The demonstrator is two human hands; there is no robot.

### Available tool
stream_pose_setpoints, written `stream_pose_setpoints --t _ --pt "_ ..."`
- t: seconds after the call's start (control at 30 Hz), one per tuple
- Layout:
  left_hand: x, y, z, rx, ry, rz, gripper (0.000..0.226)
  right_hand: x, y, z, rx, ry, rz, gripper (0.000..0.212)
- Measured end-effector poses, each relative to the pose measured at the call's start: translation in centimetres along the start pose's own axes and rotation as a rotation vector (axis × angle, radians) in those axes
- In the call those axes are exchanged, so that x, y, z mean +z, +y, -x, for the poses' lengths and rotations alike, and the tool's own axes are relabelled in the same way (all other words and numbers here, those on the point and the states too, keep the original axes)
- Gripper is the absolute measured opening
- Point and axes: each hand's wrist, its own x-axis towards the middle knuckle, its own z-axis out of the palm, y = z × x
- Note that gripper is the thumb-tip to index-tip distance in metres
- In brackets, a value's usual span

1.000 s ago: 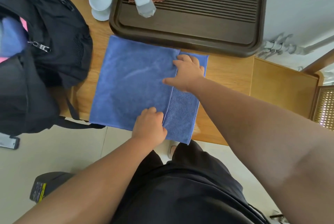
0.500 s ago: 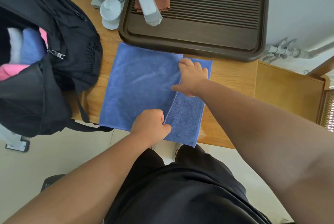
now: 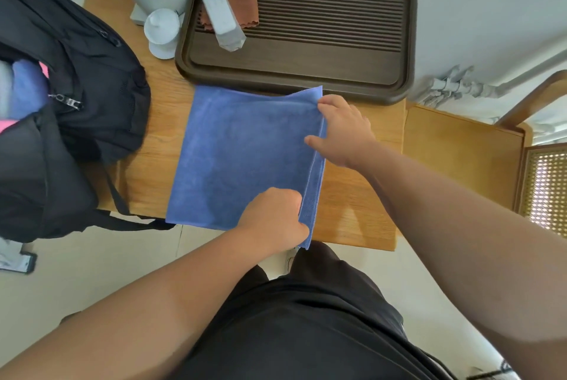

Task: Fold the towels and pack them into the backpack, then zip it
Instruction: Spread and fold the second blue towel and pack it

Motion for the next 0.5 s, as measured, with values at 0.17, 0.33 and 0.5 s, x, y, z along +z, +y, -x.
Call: stream_pose_setpoints --t 0.17,0.33,0.5 --pt "3.6 0.0 -2.2 0.012 -0.116 0.077 0.024 2.1 1.6 -0.6 0.024 -0.153 -0.034 0.070" --pt "4.7 -1.0 -2.9 -0.033 -0.131 0.091 0.013 3.4 2.2 -0.9 -0.016 -0.178 0.029 0.078" --pt "3.7 -0.7 -2.3 -0.029 -0.085 0.123 0.017 3.0 2.4 -0.8 -0.016 -0.133 0.130 0.073"
